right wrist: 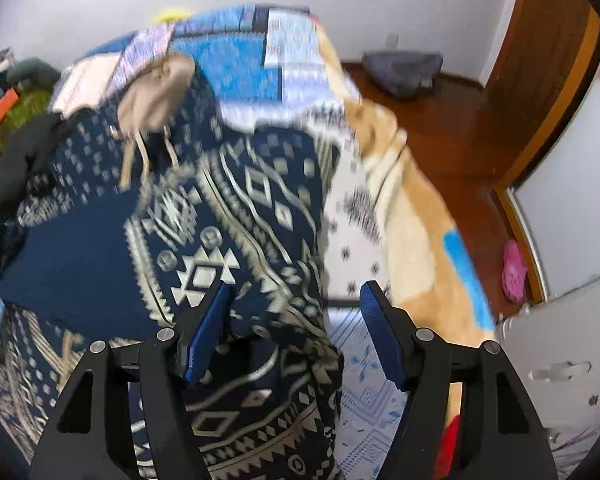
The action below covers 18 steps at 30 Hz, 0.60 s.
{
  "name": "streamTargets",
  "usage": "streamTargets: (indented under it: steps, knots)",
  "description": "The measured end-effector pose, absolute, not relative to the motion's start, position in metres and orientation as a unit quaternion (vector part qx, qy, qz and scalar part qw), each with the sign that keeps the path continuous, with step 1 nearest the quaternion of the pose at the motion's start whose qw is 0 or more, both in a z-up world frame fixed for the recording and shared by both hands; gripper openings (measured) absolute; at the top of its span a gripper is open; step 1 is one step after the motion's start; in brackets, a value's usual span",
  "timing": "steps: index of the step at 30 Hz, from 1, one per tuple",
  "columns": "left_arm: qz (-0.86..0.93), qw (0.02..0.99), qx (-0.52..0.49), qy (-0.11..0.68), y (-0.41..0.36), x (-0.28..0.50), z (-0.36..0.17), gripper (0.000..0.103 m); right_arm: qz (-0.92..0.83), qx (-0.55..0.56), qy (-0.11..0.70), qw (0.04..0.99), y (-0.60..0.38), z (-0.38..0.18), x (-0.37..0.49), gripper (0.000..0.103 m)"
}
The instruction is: Fold large clothes
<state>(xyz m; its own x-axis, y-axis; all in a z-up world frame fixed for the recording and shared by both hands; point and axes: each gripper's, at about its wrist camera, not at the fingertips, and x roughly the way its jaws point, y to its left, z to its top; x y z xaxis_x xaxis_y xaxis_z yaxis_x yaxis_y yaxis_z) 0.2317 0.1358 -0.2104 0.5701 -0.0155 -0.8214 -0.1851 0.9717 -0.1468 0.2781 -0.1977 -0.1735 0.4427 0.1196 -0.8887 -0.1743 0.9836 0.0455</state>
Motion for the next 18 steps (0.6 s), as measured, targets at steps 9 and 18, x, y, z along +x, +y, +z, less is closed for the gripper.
streamTargets:
  steps: [9, 18]
  knots:
    - [0.106, 0.855, -0.101, 0.497, 0.158, 0.206, -0.241, 0.059, 0.091, 0.030, 0.533, 0.841, -0.215, -0.170, 0.274, 0.069]
    - [0.108, 0.877, -0.074, 0.463, 0.163, 0.210, -0.190, 0.061, 0.117, 0.008, 0.492, 0.863, -0.199, -0.130, 0.278, 0.069]
